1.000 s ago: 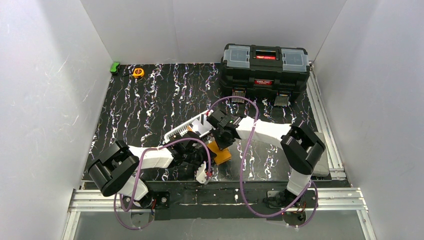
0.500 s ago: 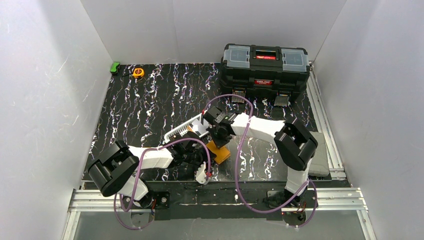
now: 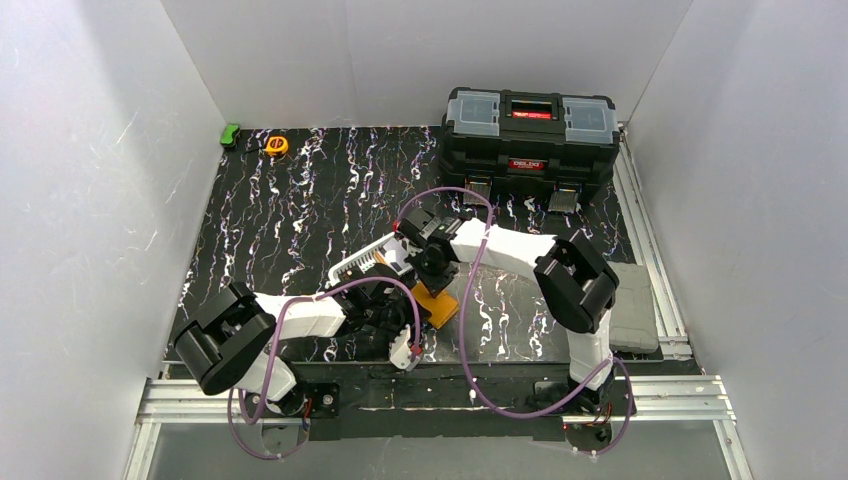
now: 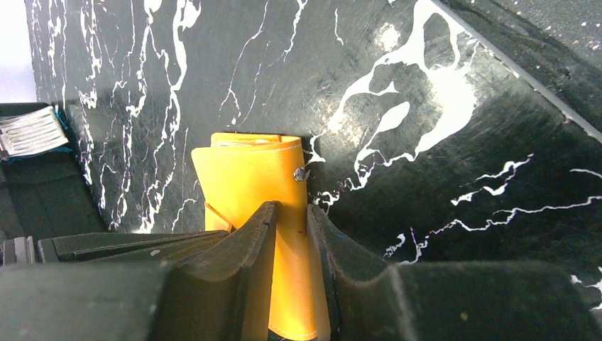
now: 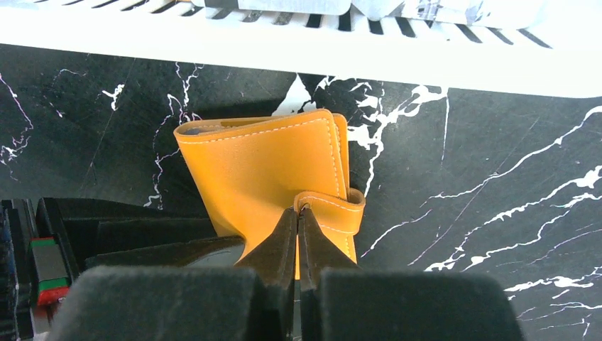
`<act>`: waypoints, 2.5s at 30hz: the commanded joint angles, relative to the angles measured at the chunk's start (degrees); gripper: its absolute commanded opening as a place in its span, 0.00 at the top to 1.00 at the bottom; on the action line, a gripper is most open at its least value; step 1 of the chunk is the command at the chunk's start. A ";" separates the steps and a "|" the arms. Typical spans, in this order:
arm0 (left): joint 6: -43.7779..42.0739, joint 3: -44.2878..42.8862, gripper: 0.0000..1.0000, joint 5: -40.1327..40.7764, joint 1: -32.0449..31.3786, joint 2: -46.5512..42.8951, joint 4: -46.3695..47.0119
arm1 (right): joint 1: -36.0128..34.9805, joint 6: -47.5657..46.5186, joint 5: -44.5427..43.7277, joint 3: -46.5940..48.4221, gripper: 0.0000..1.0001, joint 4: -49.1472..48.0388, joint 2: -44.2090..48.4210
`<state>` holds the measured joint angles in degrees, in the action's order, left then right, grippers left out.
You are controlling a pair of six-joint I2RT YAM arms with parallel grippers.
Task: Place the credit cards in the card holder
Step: Close the card holder at the center of the board.
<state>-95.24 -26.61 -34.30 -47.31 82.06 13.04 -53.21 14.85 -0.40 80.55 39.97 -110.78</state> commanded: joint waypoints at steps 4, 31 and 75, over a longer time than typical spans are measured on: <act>0.10 1.30 0.81 -0.73 0.20 -0.21 -6.98 | -1.10 -1.67 3.79 -0.46 0.99 1.40 -6.89; -1.94 0.73 0.86 -0.37 0.18 -1.01 -9.98 | -5.50 -0.23 -0.73 0.95 0.99 -0.15 -17.46; 1.04 1.72 0.88 2.98 3.54 -9.50 -10.50 | -8.79 2.21 -2.88 -10.75 0.53 -7.12 -10.61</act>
<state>-97.41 -26.20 -32.69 -44.51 77.12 6.52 -62.13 10.52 -17.37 81.28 39.33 -114.54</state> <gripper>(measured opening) 0.099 0.366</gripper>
